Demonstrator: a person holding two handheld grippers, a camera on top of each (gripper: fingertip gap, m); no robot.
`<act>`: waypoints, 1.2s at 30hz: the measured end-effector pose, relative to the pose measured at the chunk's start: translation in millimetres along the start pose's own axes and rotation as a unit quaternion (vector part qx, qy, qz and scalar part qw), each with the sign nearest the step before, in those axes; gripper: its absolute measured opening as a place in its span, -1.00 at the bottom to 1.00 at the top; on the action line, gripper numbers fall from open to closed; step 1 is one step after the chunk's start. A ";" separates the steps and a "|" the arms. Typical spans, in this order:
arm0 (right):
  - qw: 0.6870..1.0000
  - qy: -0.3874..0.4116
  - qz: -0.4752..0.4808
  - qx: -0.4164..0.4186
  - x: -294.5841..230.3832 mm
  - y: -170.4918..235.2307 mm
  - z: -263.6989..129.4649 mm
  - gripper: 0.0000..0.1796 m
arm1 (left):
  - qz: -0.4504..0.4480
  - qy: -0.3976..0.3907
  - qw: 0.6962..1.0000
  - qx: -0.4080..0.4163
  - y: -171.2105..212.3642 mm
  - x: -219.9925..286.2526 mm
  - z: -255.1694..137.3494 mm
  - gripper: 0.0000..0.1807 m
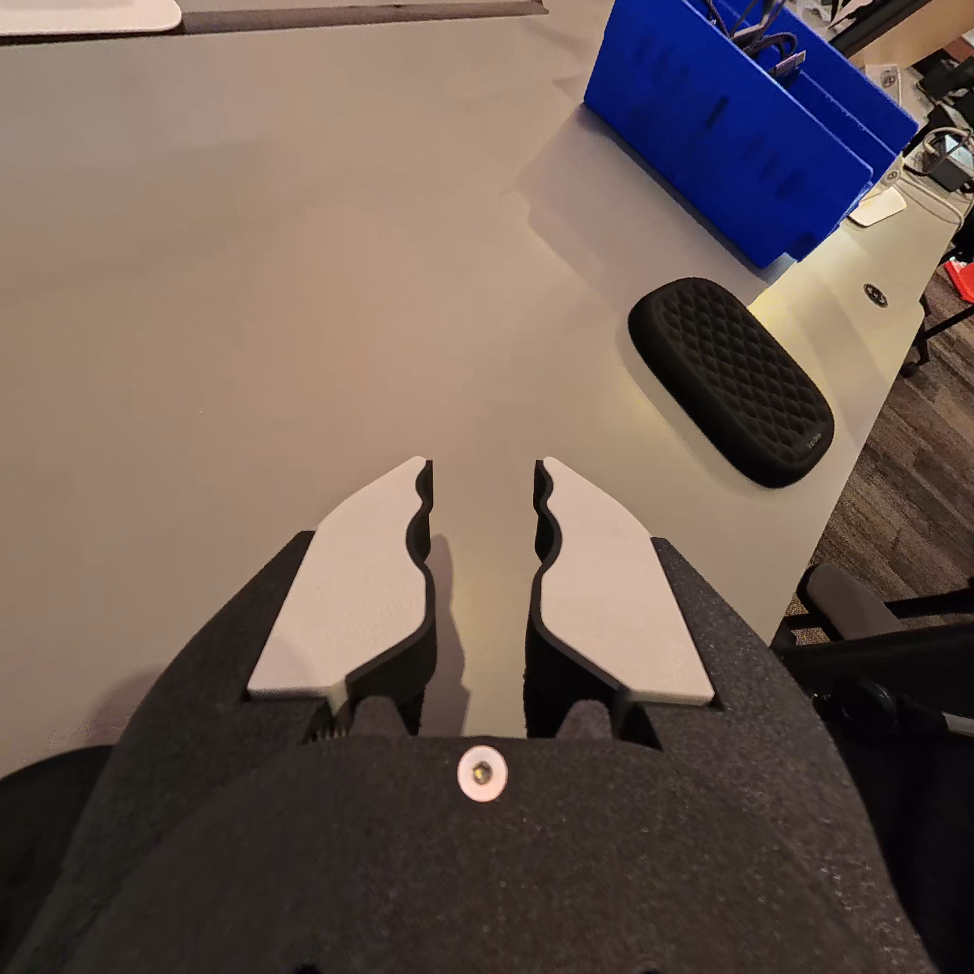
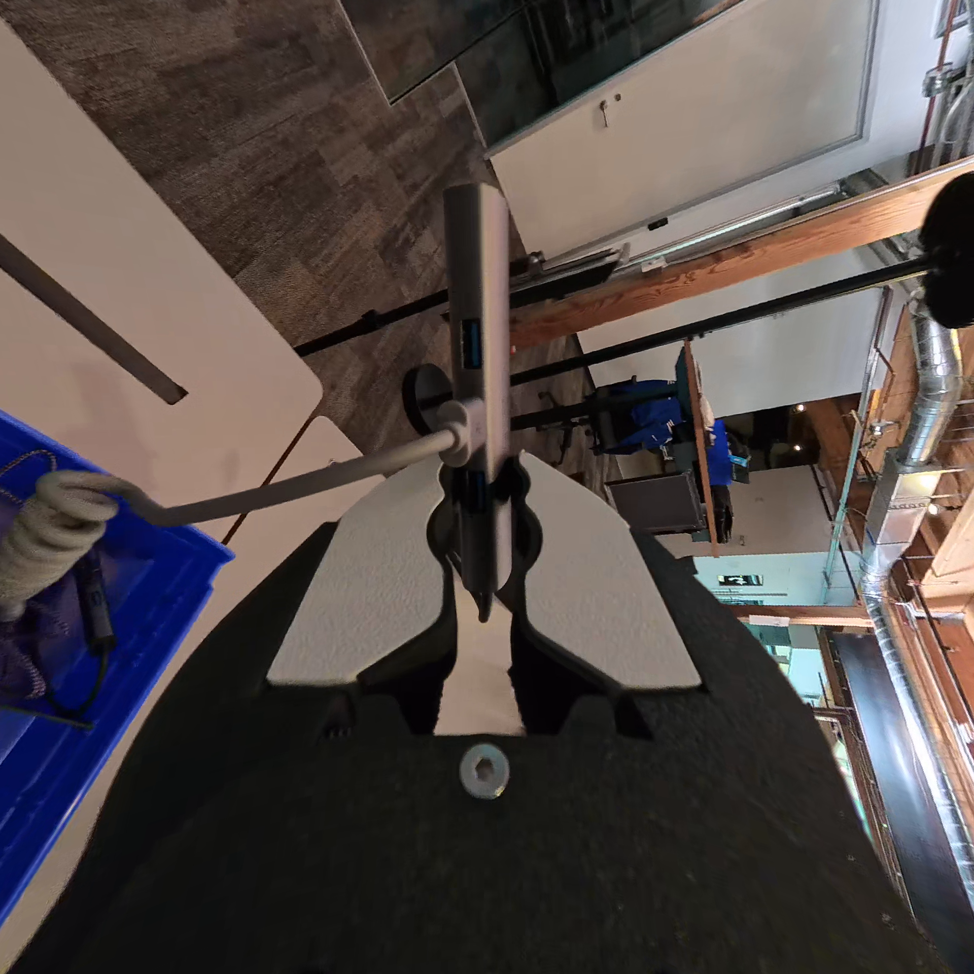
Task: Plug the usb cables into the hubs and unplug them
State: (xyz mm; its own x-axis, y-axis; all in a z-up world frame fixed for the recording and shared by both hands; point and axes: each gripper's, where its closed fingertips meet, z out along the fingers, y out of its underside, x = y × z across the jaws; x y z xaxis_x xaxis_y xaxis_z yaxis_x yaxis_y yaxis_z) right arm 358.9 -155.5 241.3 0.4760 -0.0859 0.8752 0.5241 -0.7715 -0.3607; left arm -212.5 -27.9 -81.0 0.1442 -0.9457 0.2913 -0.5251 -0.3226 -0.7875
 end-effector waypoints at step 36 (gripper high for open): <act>0.926 -0.343 0.100 -0.124 -287.4 121.6 81.6 -0.80 | 0.004 0.014 1.000 -0.027 13.5 14.9 17.2 -0.61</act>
State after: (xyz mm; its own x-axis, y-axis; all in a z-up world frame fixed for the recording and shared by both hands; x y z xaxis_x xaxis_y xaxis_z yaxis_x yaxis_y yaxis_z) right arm 343.5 -173.2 -80.4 0.9269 0.1125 0.3581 0.2395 -0.9118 -0.3335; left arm -203.0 -47.0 -96.7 0.1157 -0.9466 0.3011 -0.5715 -0.3114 -0.7593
